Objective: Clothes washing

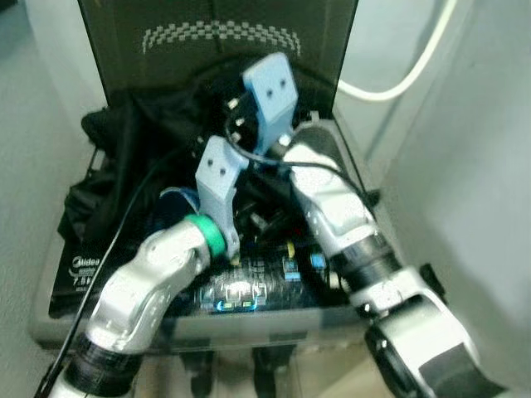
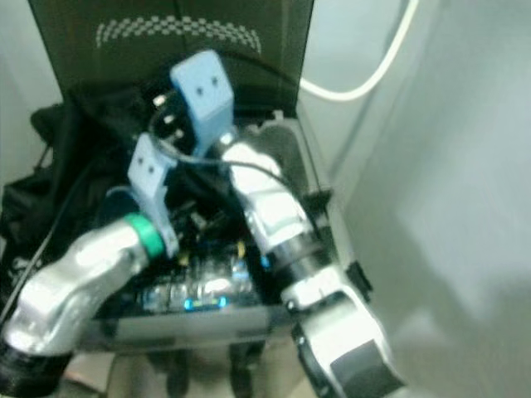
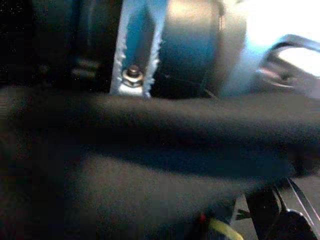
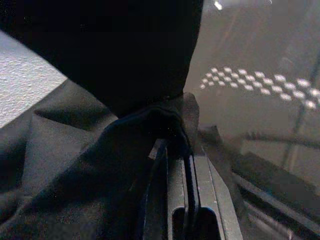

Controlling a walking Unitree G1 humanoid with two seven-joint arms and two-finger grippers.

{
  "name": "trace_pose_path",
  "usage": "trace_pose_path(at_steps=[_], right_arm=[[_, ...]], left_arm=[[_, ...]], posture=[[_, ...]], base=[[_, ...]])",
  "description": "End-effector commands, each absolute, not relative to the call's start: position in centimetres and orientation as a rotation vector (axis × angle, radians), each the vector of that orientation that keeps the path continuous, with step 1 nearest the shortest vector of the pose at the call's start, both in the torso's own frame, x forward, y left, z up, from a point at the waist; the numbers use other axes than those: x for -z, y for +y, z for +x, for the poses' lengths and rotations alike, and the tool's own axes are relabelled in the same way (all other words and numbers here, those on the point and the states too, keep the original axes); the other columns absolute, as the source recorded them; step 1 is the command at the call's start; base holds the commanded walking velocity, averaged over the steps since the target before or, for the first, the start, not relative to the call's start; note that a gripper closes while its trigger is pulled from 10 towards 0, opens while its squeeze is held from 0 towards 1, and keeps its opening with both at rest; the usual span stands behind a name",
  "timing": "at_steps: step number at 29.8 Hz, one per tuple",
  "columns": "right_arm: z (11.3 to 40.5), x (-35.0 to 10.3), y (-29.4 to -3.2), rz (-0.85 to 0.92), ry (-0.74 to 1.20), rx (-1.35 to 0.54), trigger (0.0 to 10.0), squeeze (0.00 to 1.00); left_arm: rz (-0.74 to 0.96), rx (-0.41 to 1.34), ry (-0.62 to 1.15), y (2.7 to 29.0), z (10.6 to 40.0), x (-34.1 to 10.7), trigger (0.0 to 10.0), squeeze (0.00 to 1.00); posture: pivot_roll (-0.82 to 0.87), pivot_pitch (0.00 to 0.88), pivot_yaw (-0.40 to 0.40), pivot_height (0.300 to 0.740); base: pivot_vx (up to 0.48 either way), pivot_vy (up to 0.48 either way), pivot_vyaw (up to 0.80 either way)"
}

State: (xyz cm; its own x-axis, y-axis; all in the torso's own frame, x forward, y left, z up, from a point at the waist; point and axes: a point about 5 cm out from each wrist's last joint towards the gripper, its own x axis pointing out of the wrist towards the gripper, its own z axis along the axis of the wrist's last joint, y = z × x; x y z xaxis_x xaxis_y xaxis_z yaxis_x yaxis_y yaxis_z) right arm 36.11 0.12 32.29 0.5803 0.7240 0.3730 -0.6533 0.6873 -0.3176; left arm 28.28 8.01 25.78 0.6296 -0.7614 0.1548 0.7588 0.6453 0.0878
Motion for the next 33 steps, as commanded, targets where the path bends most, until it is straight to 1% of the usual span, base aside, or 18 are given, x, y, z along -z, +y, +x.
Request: trace_pose_path(at_steps=[1, 8, 10, 11, 12, 13, 14, 15, 16, 17, 18, 24, 26, 27, 28, 29, 31, 33], right_arm=[[36.5, -31.9, 0.0, -0.186, -0.503, -0.798, 10.0, 0.00], [37.4, -32.1, -0.8, -0.236, -0.540, -0.725, 10.0, 0.00], [37.5, -32.6, -1.2, -0.215, -0.578, -0.695, 10.0, 0.00], [37.4, -33.1, -1.5, -0.191, -0.607, -0.685, 10.0, 0.00], [37.4, -33.1, -1.5, -0.191, -0.607, -0.685, 10.0, 0.00], [37.4, -33.5, -1.7, -0.173, -0.630, -0.676, 10.0, 0.32], [37.4, -33.5, -1.7, -0.173, -0.630, -0.676, 10.0, 0.32], [37.4, -33.9, -1.9, -0.158, -0.648, -0.669, 10.0, 0.52], [37.4, -34.4, -2.1, -0.136, -0.666, -0.663, 10.0, 0.82], [37.5, -34.8, -2.3, -0.119, -0.683, -0.648, 10.0, 1.00], [37.5, -34.8, -2.3, -0.119, -0.683, -0.648, 10.0, 1.00], [37.9, -36.4, -3.4, -0.062, -0.733, -0.572, 10.0, 1.00], [38.0, -36.5, -3.6, -0.070, -0.738, -0.556, 10.0, 1.00], [38.2, -35.5, -3.2, -0.197, -0.688, -0.646, 10.0, 0.40], [38.2, -35.5, -3.2, -0.197, -0.688, -0.646, 10.0, 0.40], [38.1, -34.7, -2.9, -0.301, -0.664, -0.718, 10.0, 0.00], [37.7, -33.1, -2.6, -0.490, -0.641, -0.842, 10.0, 0.00], [37.7, -33.1, -2.6, -0.490, -0.641, -0.842, 10.0, 0.00]], left_arm=[[0.002, 0.903, -0.245, 8.0, 27.0, -27.0, 10.0, 0.00], [0.041, 0.810, -0.227, 10.5, 25.5, -27.0, 10.0, 0.00], [0.102, 0.700, -0.238, 11.7, 25.3, -26.9, 10.0, 0.00], [0.172, 0.561, -0.265, 12.7, 25.7, -26.8, 10.0, 0.00], [0.172, 0.561, -0.265, 12.7, 25.7, -26.8, 10.0, 0.00], [0.201, 0.440, -0.286, 13.7, 25.9, -26.9, 10.0, 0.00], [0.201, 0.440, -0.286, 13.7, 25.9, -26.9, 10.0, 0.00], [0.215, 0.325, -0.305, 14.6, 26.1, -27.0, 10.0, 0.00], [0.216, 0.202, -0.313, 15.6, 26.2, -26.9, 10.0, 0.00], [0.217, 0.087, -0.302, 16.7, 26.0, -26.5, 10.0, 0.00], [0.217, 0.087, -0.302, 16.7, 26.0, -26.5, 10.0, 0.00], [0.215, -0.251, -0.230, 19.4, 25.4, -25.2, 10.0, 0.00], [0.169, -0.237, -0.207, 19.3, 25.6, -25.0, 10.0, 0.00], [0.043, -0.074, -0.194, 18.3, 26.0, -25.3, 10.0, 0.00], [0.043, -0.074, -0.194, 18.3, 26.0, -25.3, 10.0, 0.00], [0.005, -0.006, -0.207, 17.8, 26.0, -25.7, 10.0, 0.00], [-0.041, 0.159, -0.246, 16.8, 25.7, -26.8, 10.0, 0.00], [-0.041, 0.159, -0.246, 16.8, 25.7, -26.8, 10.0, 0.00]], posture=[[0.10, 0.090, -0.016, 0.740], [0.11, 0.121, -0.014, 0.740], [0.12, 0.126, -0.018, 0.740], [0.12, 0.133, -0.022, 0.740], [0.12, 0.133, -0.022, 0.740], [0.12, 0.134, -0.023, 0.740], [0.12, 0.134, -0.023, 0.740], [0.13, 0.136, -0.026, 0.740], [0.13, 0.137, -0.032, 0.740], [0.14, 0.137, -0.039, 0.740], [0.14, 0.137, -0.039, 0.740], [0.15, 0.136, -0.055, 0.740], [0.15, 0.137, -0.058, 0.740], [0.15, 0.139, -0.055, 0.740], [0.15, 0.139, -0.055, 0.740], [0.14, 0.139, -0.052, 0.740], [0.14, 0.140, -0.047, 0.740], [0.14, 0.140, -0.047, 0.740]], base=[[0.000, 0.000, 0.00], [0.000, 0.000, 0.00], [0.000, 0.000, 0.00], [0.000, 0.000, 0.00], [0.000, 0.000, 0.00], [0.000, 0.000, 0.00], [0.000, 0.000, 0.00], [0.000, 0.000, 0.00], [0.000, 0.000, 0.00], [0.000, 0.000, 0.00], [0.000, 0.000, 0.00], [0.000, 0.000, 0.00], [0.000, 0.000, 0.00], [0.000, 0.000, 0.00], [0.000, 0.000, 0.00], [0.000, 0.000, 0.00], [0.000, 0.000, 0.00], [0.000, 0.000, 0.00]])
